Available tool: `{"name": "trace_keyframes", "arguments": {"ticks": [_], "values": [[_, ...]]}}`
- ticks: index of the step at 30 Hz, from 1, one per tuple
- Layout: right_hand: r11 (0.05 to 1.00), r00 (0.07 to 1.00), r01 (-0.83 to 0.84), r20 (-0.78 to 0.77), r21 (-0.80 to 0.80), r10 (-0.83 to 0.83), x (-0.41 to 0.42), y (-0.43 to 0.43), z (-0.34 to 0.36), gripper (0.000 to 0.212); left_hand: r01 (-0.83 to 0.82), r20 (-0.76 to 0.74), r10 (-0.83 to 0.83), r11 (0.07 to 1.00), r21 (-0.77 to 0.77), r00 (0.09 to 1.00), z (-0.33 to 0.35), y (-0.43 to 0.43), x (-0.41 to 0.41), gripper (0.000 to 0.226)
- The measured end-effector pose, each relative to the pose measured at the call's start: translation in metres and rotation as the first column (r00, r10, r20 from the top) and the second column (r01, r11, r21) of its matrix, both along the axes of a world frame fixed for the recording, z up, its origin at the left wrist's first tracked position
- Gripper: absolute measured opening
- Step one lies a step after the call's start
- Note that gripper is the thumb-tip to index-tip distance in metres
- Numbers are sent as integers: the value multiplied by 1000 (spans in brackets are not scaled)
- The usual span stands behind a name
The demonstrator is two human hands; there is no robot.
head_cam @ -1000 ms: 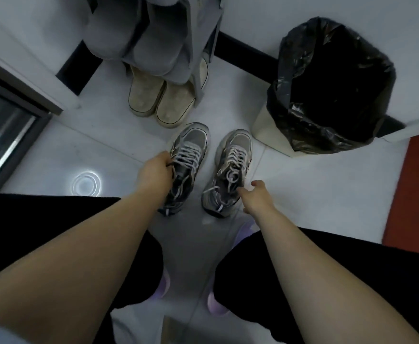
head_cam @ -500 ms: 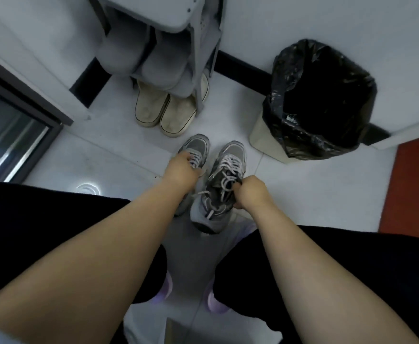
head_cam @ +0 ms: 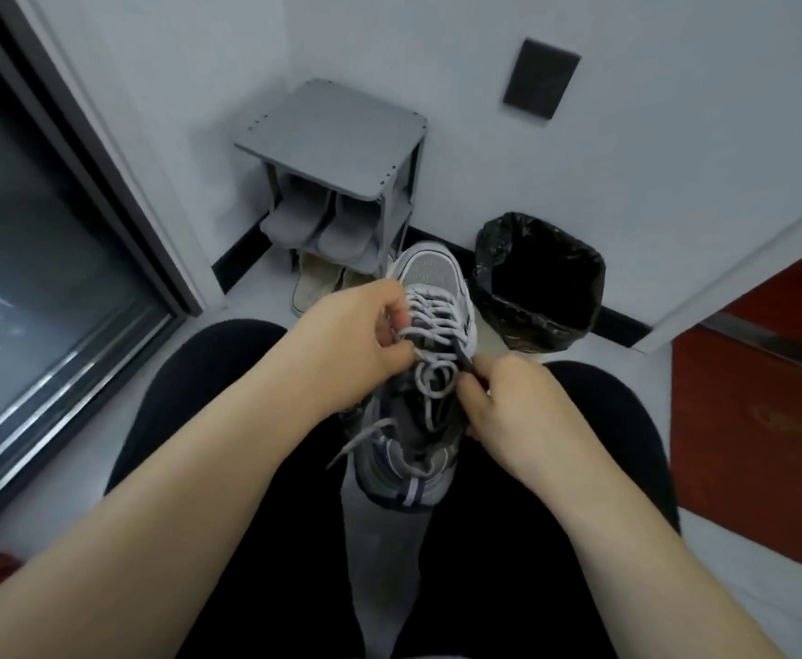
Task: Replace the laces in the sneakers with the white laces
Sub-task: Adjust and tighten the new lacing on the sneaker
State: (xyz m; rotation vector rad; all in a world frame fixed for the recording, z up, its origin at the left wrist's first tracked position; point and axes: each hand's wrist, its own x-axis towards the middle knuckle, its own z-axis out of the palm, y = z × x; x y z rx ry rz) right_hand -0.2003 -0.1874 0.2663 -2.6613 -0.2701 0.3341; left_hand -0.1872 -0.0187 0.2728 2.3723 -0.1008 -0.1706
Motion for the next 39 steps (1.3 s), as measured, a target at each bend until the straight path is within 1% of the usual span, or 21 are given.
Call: {"name": "trace_keyframes", "arguments": {"ticks": [4,6,8,9,10,12,13,16,18,21,22,23,24,25,27,29,31,33,35,36,39], "values": [[993,986,-21,164,117,1,-48,-1,-8,23,-23,35,26,997,-80,999,7,4,-41,12],[989,980,-24,199,147,-6,-57,1,-13,20,-40,48,46,993,-110,998,4,4,-52,12],[991,975,-25,222,131,-5,-59,3,-16,17,-70,60,79,988,-140,995,0,6,-56,11],[990,974,-17,227,139,-15,-59,4,-15,17,-89,55,98,985,-150,994,-2,9,-56,12],[983,973,5,227,181,-47,-58,5,-14,23,-101,44,109,983,-156,993,-2,11,-56,13],[935,964,83,210,344,-163,-55,5,-12,34,-94,14,98,978,-185,995,-2,15,-55,15],[901,957,118,194,418,-215,-51,5,-12,32,-80,8,83,978,-195,996,-2,16,-55,15],[803,947,162,139,573,-289,-40,9,-13,9,-76,77,88,985,-155,993,-1,13,-55,14],[773,953,142,125,618,-275,-34,12,-12,10,-109,151,126,987,-119,980,-1,11,-53,14],[815,954,90,184,572,-235,-28,12,-9,13,-140,207,152,988,-73,966,3,11,-51,14],[800,957,101,161,591,-240,-25,13,-7,14,-149,223,152,988,-32,963,6,13,-49,13],[757,966,121,100,642,-240,-23,13,-2,15,-158,233,148,987,21,961,9,17,-48,12],[714,974,142,32,686,-225,-19,12,1,17,-161,225,140,984,80,964,12,22,-45,12],[698,982,141,-10,702,-188,-16,11,5,20,-156,195,127,978,141,973,16,27,-43,13],[751,997,59,-5,658,-74,-10,4,11,23,-113,110,86,958,264,990,24,37,-38,21],[807,1000,6,-11,590,1,-3,-5,15,19,-32,18,28,943,330,999,28,40,-34,27],[854,1000,7,-18,521,3,4,-15,16,11,42,-16,-39,959,281,999,26,39,-30,26],[900,999,9,-41,436,10,6,-20,10,13,90,5,-93,978,186,996,20,39,-26,27],[914,999,12,-40,406,4,4,-16,3,11,65,-16,-65,996,61,998,13,39,-25,25],[915,1000,14,-3,404,-15,3,-13,-1,11,38,-38,-38,999,-1,999,10,38,-25,23],[882,994,59,53,468,-95,0,-6,-6,13,-30,-6,30,997,-76,1000,1,34,-28,21]]}}
